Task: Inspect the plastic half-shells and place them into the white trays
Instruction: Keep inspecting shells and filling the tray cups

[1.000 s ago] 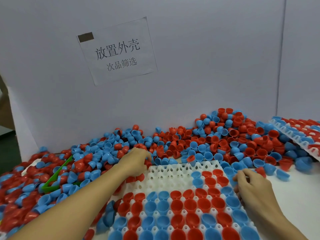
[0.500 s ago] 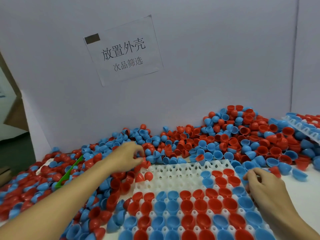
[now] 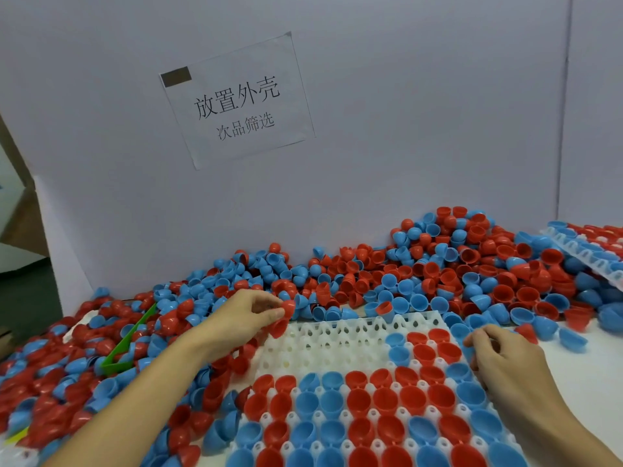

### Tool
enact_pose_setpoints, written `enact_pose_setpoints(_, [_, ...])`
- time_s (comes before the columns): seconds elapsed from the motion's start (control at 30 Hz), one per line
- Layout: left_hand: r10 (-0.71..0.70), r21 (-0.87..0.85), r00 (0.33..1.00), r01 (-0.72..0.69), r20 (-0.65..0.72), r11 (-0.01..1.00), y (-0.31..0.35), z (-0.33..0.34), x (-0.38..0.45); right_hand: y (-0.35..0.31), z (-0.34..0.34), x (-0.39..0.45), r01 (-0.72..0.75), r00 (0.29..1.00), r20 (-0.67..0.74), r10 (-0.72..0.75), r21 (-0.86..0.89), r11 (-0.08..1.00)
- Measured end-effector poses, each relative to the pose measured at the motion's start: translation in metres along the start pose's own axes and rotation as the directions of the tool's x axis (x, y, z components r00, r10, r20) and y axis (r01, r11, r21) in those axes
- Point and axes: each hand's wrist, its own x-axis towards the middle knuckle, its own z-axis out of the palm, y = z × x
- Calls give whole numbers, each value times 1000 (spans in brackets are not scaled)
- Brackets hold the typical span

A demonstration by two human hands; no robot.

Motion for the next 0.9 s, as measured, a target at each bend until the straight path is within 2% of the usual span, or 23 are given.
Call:
enact_pose_setpoints(0.07, [12, -385, 997, 20, 81, 922, 4, 15, -13, -10, -1, 0, 105, 994, -21, -107, -58, 993])
enact_pose_setpoints(0.13, [60, -611, 988, 39, 141, 791, 8, 28, -22, -26, -4, -1, 253, 966, -20, -257, -117, 960])
enact_pose_setpoints(0.2, [98, -715, 983, 42, 154, 698, 15, 34, -25, -46, -4, -3, 357, 934, 40, -354, -81, 931])
enact_pose_setpoints(0.27, [124, -766, 981, 35, 149, 641, 25, 34, -25, -71, 0, -4, 430, 892, 170, -419, -33, 902])
enact_pose_setpoints(0.37, [176, -801, 977, -7, 123, 599, 44, 30, -25, -115, 9, -2, 567, 772, 346, -534, 5, 824])
enact_pose_setpoints(0.43, [226, -818, 968, -43, 108, 574, 54, 28, -21, -141, 16, 2, 647, 689, 393, -609, 46, 761])
enact_pose_setpoints(0.53, [296, -798, 949, -91, 113, 595, 65, 33, -18, -163, 26, 8, 723, 610, 431, -665, 40, 689])
enact_pose_setpoints(0.6, [333, -779, 935, -121, 118, 616, 67, 41, -15, -166, 30, 13, 766, 583, 451, -675, -29, 642])
enact_pose_setpoints(0.7, [311, -710, 942, -134, 125, 691, 64, 51, -7, -162, 37, 22, 815, 551, 500, -668, -148, 561])
enact_pose_setpoints(0.83, [241, -553, 955, -107, 175, 827, 60, 53, 1, -148, 45, 36, 801, 574, 527, -626, -202, 564])
enact_pose_setpoints(0.9, [189, -419, 976, -127, 110, 899, 56, 50, 4, -140, 46, 42, 775, 609, 525, -594, -235, 587])
